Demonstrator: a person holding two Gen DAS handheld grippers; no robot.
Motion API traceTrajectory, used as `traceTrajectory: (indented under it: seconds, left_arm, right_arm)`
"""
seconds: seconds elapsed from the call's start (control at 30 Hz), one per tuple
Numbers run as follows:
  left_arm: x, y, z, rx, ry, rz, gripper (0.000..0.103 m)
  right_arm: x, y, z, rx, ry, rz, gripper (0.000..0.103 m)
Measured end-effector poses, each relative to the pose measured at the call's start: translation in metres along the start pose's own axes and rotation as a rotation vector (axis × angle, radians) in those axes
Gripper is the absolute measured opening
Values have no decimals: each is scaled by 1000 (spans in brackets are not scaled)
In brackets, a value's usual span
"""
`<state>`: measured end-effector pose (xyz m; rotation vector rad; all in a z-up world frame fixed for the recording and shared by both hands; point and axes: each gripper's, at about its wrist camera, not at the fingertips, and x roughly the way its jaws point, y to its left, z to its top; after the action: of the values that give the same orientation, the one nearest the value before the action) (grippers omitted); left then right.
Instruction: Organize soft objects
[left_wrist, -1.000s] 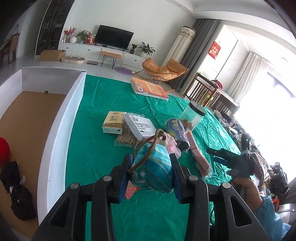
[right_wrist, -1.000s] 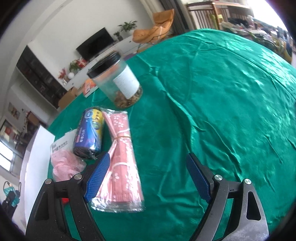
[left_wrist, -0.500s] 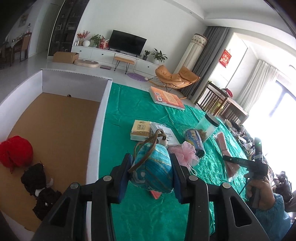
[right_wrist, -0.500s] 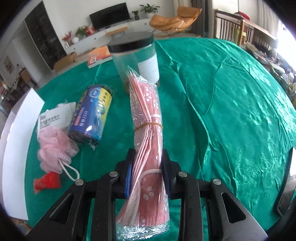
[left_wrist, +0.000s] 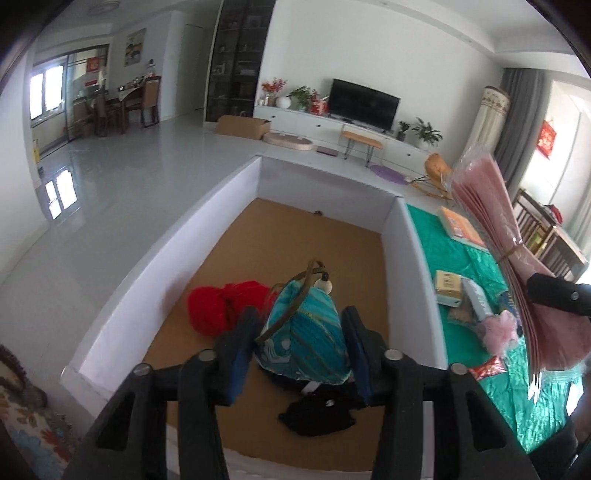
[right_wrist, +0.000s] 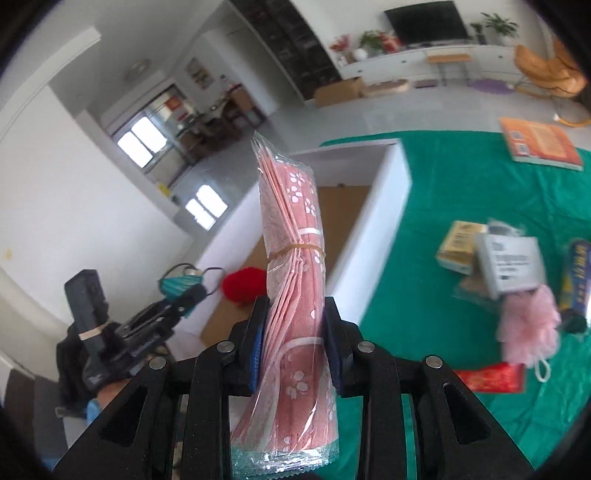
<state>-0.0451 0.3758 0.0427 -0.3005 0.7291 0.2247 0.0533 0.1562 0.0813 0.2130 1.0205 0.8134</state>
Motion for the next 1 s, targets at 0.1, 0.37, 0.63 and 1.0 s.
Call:
traceTrajectory:
  seconds: [0.1,0.37,0.63,1.0]
  left_arm:
    - [4,18,-13,-77,-12,53,103]
    - [11,-28,-24,-34,-30,-109,103]
    - [4,-177,-57,283,44,-369,103]
    - [66,-305,-165,606,280,-393,103]
  right_arm:
    - [33,19,-1,-36,49,34,82]
    - [-15,-67,-44,4,-72,-274,81]
    - [-86,-224,-138,151,-112,-760,81]
    - [-129,-288,-176,284,-135,-886,81]
